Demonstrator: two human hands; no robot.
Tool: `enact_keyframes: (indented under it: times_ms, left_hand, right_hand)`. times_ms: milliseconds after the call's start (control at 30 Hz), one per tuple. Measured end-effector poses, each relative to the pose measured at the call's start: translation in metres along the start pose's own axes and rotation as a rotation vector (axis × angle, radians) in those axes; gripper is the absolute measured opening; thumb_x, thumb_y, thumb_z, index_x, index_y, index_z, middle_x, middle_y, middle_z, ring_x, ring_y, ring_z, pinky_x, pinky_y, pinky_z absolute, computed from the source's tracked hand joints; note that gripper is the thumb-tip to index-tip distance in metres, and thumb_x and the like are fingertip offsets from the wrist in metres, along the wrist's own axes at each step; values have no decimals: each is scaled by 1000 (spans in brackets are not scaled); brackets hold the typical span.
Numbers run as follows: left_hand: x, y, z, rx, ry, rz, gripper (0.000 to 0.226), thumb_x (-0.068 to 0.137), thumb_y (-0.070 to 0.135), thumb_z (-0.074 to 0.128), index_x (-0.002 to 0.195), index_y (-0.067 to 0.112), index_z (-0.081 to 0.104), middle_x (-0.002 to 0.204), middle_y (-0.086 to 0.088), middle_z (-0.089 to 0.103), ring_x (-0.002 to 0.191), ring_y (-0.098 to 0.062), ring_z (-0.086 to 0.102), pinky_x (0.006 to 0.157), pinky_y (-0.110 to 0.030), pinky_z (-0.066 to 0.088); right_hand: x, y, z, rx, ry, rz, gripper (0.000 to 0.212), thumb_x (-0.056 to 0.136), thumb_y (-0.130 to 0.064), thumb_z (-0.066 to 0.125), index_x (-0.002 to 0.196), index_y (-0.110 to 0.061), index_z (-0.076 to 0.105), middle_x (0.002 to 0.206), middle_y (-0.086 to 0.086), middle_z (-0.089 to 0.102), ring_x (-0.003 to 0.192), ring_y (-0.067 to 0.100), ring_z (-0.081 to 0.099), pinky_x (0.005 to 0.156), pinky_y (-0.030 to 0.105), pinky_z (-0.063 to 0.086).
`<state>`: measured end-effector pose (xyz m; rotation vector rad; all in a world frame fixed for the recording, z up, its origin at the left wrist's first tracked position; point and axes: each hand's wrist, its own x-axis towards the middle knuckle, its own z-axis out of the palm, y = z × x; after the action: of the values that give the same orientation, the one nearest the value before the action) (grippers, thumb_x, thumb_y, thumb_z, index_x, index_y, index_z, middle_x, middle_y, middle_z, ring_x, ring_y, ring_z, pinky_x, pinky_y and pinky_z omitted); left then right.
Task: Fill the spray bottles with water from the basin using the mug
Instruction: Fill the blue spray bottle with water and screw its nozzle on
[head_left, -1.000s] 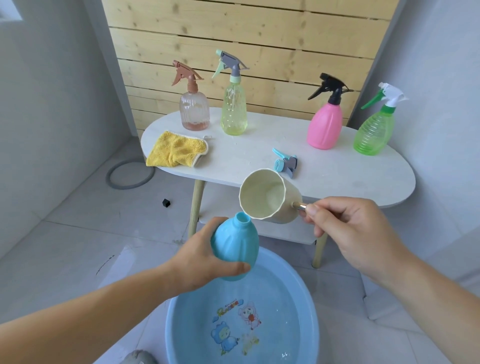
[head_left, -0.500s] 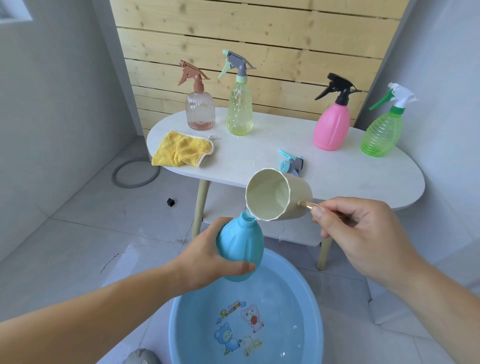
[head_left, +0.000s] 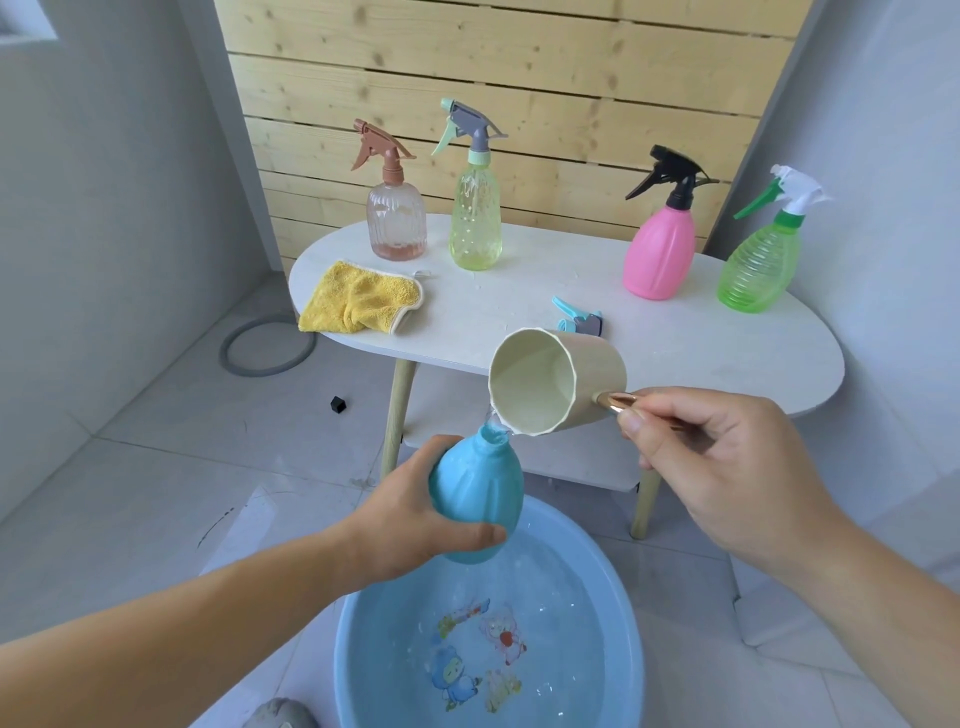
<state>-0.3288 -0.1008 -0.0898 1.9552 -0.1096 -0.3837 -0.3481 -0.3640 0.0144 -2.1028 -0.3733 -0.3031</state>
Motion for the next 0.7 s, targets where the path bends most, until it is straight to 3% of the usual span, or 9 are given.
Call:
enact_keyframes:
  times_ms: [67,300,467,600,700]
  left_hand:
    - [0,0,0,-4,1,-2,80,53,50,92,124,47,54,110,8,70,97,-12,73,84,-39,64]
    - [1,-1,0,0,3,0,73,60,41,94,122,45,56,109,8,70,96,-12,72,83,-40,64]
    - [1,-1,1,5,15,9,77,55,45,92,123,45,55,110,8,70,96,-10,72,83,-36,64]
    - [1,-2,1,10,14,13,73,63,35,95,123,44,55,111,8,70,95,-9,72,81,-32,64]
    - [1,-2,1,14,9,11,71,67,32,96,123,44,55,111,8,70,95,-8,72,81,-32,64]
  right_hand:
    - [0,1,0,-8,-3,-18,42,84,-47,58,79,-8,71,72,9,64,68,25,59,67,33,50]
    - [1,3,-1,-41,-10,-41,33,88,-31,61,78,0,69,76,14,65,67,21,58,69,27,49]
    - [1,6,-1,-34,8,-37,28,88,-29,62,78,-4,71,81,9,69,72,16,62,72,24,51]
    - [1,6,0,-47,23,-45,24,87,-26,63,75,-8,72,81,2,71,83,11,66,78,13,46]
    - [1,6,0,-69,37,-73,19,87,-22,65,77,-9,74,85,-1,73,91,10,67,82,14,48]
